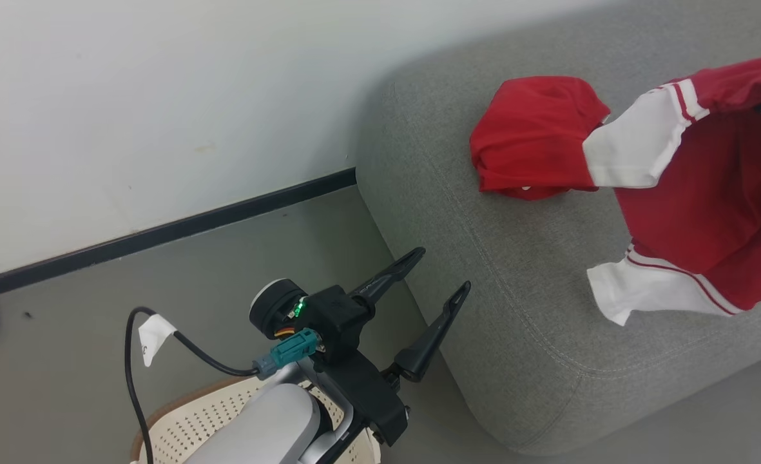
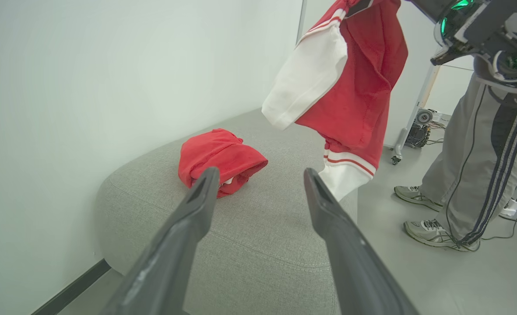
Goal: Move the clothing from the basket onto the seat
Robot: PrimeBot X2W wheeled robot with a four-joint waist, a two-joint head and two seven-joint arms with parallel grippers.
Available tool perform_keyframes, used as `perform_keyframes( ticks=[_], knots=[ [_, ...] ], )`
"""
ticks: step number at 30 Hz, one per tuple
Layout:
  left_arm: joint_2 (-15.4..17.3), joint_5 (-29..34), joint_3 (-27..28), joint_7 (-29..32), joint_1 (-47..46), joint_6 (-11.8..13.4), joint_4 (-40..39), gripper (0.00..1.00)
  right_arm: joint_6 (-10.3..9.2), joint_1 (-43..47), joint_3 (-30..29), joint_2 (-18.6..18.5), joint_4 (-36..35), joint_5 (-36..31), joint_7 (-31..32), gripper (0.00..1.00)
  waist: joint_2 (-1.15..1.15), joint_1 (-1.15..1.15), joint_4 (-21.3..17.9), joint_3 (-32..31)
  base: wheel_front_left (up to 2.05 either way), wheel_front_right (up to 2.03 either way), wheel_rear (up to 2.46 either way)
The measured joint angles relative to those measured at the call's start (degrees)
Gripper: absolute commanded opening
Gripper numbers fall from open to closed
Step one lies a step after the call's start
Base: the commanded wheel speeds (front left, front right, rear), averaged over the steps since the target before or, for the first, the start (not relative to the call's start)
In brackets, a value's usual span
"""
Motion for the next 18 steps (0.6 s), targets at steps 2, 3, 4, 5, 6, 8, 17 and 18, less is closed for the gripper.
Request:
perform_keyframes(
  ticks=[2,3,4,5,6,8,17,18],
  knots=[
    [0.0,0.0,-0.2,0.3,-0.5,0.0,-0.6,1.00,0.32,-1.4,-0.2,-0.2,0.7,0.0,0.0,0.00,0.00,0.00,0.3,0.8,0.00,0.00,0.00],
    [0.0,0.2,-0.3,0.4,-0.8,0.0,-0.8,1.00,0.44,-2.3,-0.3,-0.2,1.5,0.0,0.0,0.00,0.00,0.00,0.5,1.2,0.00,0.00,0.00],
    [0.0,0.4,-0.3,0.5,-1.0,0.0,-0.9,1.00,0.44,-3.3,-0.5,-0.2,2.3,0.1,0.0,0.00,0.00,0.00,0.6,1.7,0.00,0.00,0.00],
    [0.0,0.5,-0.4,0.9,-1.2,0.0,-1.0,1.00,0.49,-4.2,-0.9,-0.2,3.4,0.5,0.0,0.00,0.00,0.00,0.8,2.1,0.00,0.00,0.00],
    [0.0,0.5,-0.6,1.0,-1.5,0.0,-1.0,1.00,0.49,-5.0,-1.4,-0.2,4.5,0.9,0.0,0.00,0.00,0.00,1.0,2.6,0.00,0.00,0.00],
    [-0.1,0.5,-0.8,1.4,-2.2,-0.1,-1.3,1.00,0.51,-6.5,-2.4,-0.2,6.5,1.6,0.0,0.00,0.00,0.00,1.3,3.6,0.00,0.00,0.00],
    [-1.0,1.9,-1.7,3.0,-5.4,-0.5,-2.8,1.00,0.92,-14.5,-2.7,-0.3,14.6,2.8,0.0,0.00,0.00,0.01,2.9,8.3,0.00,0.00,0.00],
    [-1.0,1.9,-1.7,3.0,-5.6,-0.5,-3.0,1.00,0.92,-15.3,-2.6,-0.5,15.3,2.8,0.0,0.00,0.00,0.01,3.1,8.9,0.00,0.00,0.00]
  ],
)
